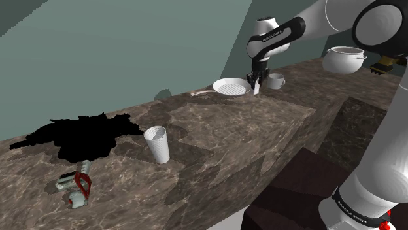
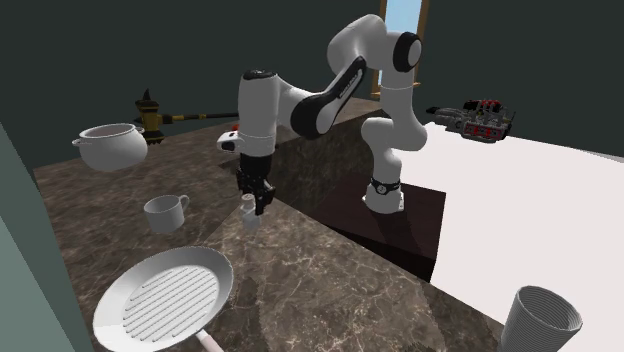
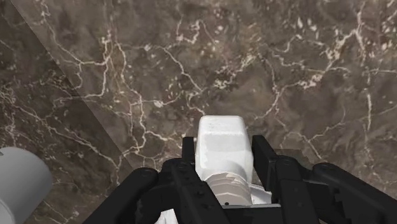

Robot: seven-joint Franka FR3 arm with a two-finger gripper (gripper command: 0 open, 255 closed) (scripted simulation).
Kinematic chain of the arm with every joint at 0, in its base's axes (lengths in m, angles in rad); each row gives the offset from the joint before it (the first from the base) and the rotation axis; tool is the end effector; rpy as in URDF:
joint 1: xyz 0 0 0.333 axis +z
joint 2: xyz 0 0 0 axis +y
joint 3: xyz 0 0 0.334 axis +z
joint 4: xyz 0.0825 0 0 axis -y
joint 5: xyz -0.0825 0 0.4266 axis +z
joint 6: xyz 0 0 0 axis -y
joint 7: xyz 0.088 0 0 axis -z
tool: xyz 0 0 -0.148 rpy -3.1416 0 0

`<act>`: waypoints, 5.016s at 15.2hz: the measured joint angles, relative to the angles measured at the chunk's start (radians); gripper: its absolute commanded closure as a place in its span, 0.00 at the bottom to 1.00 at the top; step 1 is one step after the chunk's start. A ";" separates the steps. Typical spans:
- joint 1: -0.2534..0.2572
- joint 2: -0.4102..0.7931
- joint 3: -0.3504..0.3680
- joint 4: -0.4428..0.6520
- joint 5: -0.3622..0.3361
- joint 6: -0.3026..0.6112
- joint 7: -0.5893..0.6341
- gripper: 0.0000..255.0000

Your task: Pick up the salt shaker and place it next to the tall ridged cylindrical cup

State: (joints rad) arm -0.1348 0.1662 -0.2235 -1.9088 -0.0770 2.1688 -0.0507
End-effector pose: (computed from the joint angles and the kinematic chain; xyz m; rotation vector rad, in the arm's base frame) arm 0.6093 -0.2303 0.3788 2.9937 -0.3953 0.1126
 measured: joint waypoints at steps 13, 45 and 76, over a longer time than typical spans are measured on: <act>0.004 -0.043 0.001 0.122 -0.004 -0.164 -0.007 1.00; 0.229 -0.138 0.200 0.204 -0.057 -0.389 0.407 1.00; 0.443 0.067 0.367 0.309 -0.103 -0.346 0.807 1.00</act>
State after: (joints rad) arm 0.3079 0.2334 0.1436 -1.6003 -0.1796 1.8231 0.7562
